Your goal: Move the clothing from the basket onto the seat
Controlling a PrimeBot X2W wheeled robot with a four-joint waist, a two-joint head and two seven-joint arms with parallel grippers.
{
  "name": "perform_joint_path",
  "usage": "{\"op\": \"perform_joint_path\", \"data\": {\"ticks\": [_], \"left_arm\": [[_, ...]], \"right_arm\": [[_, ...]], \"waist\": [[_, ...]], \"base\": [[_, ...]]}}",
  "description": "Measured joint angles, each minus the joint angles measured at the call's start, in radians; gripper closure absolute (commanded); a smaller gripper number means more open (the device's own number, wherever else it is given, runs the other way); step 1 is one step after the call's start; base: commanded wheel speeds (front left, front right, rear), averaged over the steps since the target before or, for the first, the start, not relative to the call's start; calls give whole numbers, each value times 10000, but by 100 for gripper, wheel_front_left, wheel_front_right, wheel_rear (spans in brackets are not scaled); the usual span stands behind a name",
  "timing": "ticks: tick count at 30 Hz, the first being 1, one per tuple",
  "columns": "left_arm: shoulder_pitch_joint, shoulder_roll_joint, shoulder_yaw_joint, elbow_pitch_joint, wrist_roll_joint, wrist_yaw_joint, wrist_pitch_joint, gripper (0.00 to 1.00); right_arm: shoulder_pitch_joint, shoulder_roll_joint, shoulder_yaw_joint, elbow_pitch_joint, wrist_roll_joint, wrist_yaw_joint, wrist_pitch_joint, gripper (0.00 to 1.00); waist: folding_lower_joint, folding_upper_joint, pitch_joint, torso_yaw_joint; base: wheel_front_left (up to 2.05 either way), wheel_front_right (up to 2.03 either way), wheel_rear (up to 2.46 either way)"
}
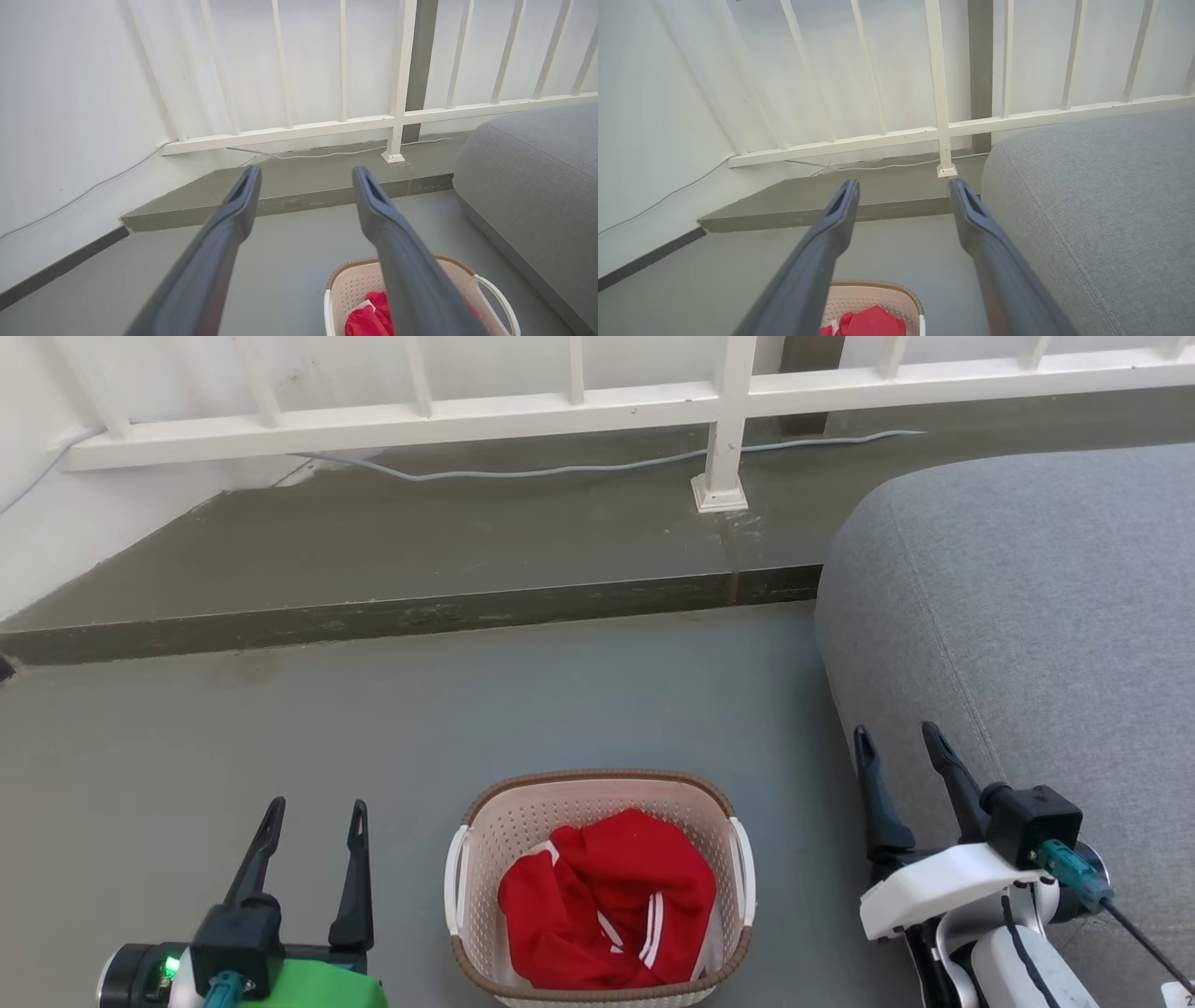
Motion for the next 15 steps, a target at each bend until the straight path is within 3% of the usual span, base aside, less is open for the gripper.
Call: {"op": "perform_joint_path", "data": {"ticks": [15], "left_arm": [[99, 0, 23, -94, 326, 0, -59, 0]], "right_arm": [[0, -12, 8, -17, -245, -46, -90, 0]], "waist": [[0, 0, 30, -9]], "base": [[0, 0, 0]]}}
